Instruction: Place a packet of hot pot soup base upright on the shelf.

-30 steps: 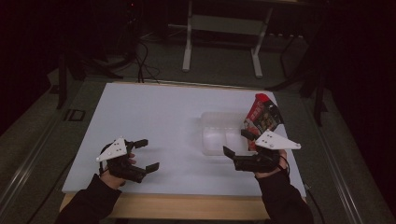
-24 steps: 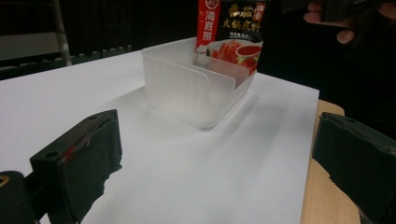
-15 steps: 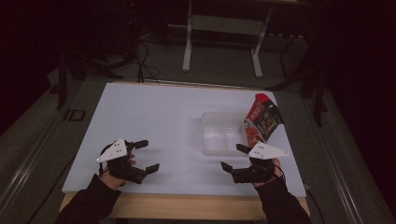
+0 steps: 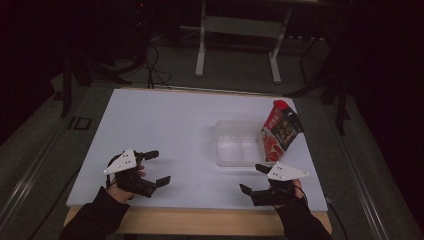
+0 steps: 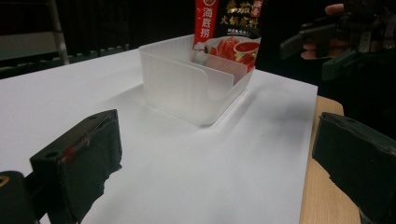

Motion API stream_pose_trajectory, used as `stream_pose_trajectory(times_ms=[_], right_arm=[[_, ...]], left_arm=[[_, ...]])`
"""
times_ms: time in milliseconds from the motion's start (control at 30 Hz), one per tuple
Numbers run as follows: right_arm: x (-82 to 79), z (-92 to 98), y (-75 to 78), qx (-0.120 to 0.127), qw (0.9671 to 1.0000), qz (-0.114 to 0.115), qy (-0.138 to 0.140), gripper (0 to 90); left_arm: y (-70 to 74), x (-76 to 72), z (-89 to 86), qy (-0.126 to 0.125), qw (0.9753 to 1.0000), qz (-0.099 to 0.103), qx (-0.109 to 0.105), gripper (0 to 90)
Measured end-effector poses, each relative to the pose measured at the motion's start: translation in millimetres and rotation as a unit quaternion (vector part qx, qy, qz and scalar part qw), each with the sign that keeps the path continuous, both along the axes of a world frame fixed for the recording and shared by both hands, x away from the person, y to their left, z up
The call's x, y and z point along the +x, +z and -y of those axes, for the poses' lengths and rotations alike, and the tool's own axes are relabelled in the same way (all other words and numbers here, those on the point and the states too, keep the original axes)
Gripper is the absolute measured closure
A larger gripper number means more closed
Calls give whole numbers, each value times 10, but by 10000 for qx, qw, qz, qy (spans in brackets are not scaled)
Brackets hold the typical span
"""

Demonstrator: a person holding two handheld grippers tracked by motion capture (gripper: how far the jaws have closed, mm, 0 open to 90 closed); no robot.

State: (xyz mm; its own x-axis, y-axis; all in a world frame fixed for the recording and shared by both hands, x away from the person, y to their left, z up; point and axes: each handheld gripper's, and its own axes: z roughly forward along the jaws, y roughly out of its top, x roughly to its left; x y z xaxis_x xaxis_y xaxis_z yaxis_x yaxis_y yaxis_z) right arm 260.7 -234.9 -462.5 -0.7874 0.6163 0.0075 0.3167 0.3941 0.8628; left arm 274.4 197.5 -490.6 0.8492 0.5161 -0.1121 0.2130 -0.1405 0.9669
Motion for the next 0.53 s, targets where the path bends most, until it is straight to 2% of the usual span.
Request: stream_pose_trajectory(times_ms=[167, 233, 367, 533], right_arm=[[8, 45, -59, 10, 10000, -63, -5, 139], [33, 61, -108, -120, 9999, -55, -41, 144], [44, 51, -135, -191, 9998, -19, 9, 145], [46, 49, -146, -208, 9998, -34, 13, 145]], left_arm=[[-17, 6, 10, -31, 10000, -24, 42, 21], [-22, 6, 15, -41, 10000, -20, 39, 21], [-35, 0, 22, -45, 9999, -18, 89, 22], [-39, 1, 17, -15, 10000, -21, 44, 21]])
